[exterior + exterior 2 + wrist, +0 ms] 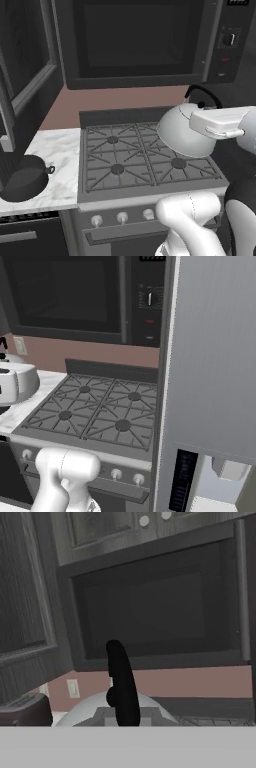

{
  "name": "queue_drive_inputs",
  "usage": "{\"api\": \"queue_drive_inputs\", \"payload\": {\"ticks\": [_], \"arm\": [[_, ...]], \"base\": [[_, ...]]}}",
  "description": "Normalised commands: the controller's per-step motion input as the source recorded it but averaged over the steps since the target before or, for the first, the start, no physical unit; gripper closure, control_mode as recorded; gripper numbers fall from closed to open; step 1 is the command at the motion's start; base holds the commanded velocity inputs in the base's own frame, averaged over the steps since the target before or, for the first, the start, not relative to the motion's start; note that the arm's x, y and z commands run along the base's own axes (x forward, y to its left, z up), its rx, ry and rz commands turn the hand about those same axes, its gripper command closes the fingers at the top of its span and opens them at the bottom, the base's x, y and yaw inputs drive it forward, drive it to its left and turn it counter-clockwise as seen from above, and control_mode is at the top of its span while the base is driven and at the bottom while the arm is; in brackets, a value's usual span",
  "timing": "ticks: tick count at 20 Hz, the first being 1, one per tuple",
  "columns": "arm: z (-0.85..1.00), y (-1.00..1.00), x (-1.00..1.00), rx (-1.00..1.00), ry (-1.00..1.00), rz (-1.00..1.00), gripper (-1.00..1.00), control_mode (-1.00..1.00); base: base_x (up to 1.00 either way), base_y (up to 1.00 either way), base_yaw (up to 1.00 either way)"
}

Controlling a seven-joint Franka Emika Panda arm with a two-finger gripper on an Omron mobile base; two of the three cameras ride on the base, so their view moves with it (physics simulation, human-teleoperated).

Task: Pick the kettle from the cabinet and place it on a stove burner. Then pick the pot from the counter and place it on another stove burner. Finally, turn both burners on.

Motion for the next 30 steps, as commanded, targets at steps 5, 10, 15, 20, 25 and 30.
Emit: {"api": "queue_drive_inputs", "payload": {"ticks": [5,10,15,20,25,30], "arm": [[0.00,0.00,0.00,0.00,0.00,0.00,1.00,1.00],[0.00,0.00,0.00,0.00,0.00,0.00,1.00,1.00],[-0.01,0.00,0.00,0.00,0.00,0.00,1.00,-1.00],[-0.10,0.00,0.14,0.00,0.01,0.00,1.00,-1.00],[-0.19,0.00,0.31,0.00,0.02,0.00,1.00,-1.00],[-0.24,0.00,0.37,0.00,0.00,0.03,1.00,-1.00]], "base": [[0.45,-0.21,0.04],[0.32,-0.18,0.03],[0.00,-0.02,0.00],[0.00,0.00,0.00],[0.00,0.00,0.00],[0.00,0.00,0.00]]}}
